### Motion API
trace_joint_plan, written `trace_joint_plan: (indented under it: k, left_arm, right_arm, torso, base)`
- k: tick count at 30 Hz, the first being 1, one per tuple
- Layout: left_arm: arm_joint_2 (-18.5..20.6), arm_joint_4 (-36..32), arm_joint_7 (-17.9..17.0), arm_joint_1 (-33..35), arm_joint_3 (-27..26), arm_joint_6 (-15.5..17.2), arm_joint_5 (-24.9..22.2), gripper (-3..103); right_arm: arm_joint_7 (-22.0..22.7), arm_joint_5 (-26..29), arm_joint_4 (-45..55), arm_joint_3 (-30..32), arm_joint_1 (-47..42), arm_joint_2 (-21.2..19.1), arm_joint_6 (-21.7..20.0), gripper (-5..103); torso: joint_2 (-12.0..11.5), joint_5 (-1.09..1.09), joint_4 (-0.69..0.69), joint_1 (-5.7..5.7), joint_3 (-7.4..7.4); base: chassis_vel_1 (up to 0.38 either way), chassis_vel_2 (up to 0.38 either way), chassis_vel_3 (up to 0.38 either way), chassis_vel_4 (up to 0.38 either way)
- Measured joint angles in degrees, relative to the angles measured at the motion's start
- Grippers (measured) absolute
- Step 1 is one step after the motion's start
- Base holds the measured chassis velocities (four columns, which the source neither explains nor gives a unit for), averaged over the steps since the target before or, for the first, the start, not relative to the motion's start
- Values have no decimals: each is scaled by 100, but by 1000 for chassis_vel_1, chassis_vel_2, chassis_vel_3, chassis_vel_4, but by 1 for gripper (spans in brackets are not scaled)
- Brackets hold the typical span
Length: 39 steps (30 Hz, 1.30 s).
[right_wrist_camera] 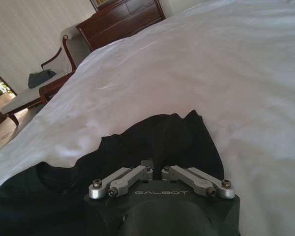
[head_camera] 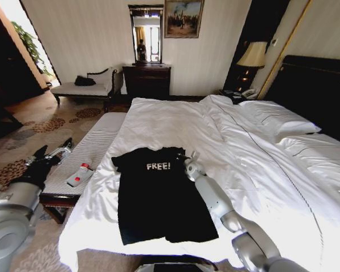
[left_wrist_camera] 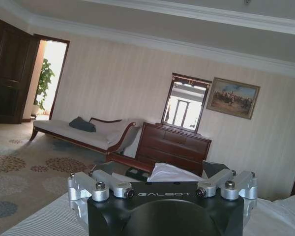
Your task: Fold the clothes on the bed.
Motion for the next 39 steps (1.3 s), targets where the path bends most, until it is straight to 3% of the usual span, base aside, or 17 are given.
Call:
trace_joint_plan:
  k: [9, 12, 19, 22, 23, 24, 27, 29, 33, 39]
  left_arm:
    - [-20, -36, -4, 33, 8, -2, 14, 100]
    - [-27, -55, -9, 47, 6, -2, 21, 100]
    - [-48, -110, -16, 96, 2, -2, 28, 100]
    - [-57, -111, -22, 122, -4, -3, 30, 100]
    - [-62, -111, -26, 132, -8, -2, 31, 100]
    - [-68, -111, -28, 141, -13, -3, 32, 100]
    - [-71, -113, -32, 147, -20, -2, 33, 100]
    - [-71, -113, -35, 147, -21, 1, 32, 100]
    - [-74, -114, -53, 153, -21, 36, 26, 100]
    - [-79, -115, -61, 186, -28, 45, 29, 100]
  right_arm:
    - [-159, -165, 592, -170, -293, -78, 296, 2]
    - [-427, -421, 866, -294, -476, -157, 516, 2]
    - [-520, -708, 657, -330, -525, -153, 678, -1]
    - [-510, -744, 514, -269, -478, -140, 726, 2]
    - [-499, -753, 485, -248, -469, -141, 747, 13]
    - [-498, -749, 508, -241, -479, -156, 757, 13]
    - [-551, -745, 744, -280, -573, -210, 836, 29]
    - [-574, -751, 806, -304, -612, -215, 894, 29]
    - [-651, -733, 1117, -409, -830, -233, 1080, 52]
    - [-817, -852, 1379, -667, -1070, -304, 1254, 68]
  torso:
    - [0, 0, 1, 0, 0]
    - [0, -1, 0, 0, 0]
    - [0, 1, 1, 0, 0]
    - [0, 0, 1, 0, 0]
    - [0, 0, 1, 0, 0]
    - [0, 1, 1, 0, 0]
    - [0, 0, 0, 0, 0]
    - [0, 0, 0, 0, 0]
    - [0, 0, 1, 0, 0]
    - [0, 0, 1, 0, 0]
  base:
    - [0, 0, 0, 0]
    - [0, 0, 0, 0]
    - [0, 0, 0, 0]
    - [0, 0, 0, 0]
    - [0, 0, 0, 0]
    - [0, 0, 0, 0]
    - [0, 0, 0, 0]
    - [0, 0, 0, 0]
    - [0, 0, 0, 0]
    - [0, 0, 0, 0]
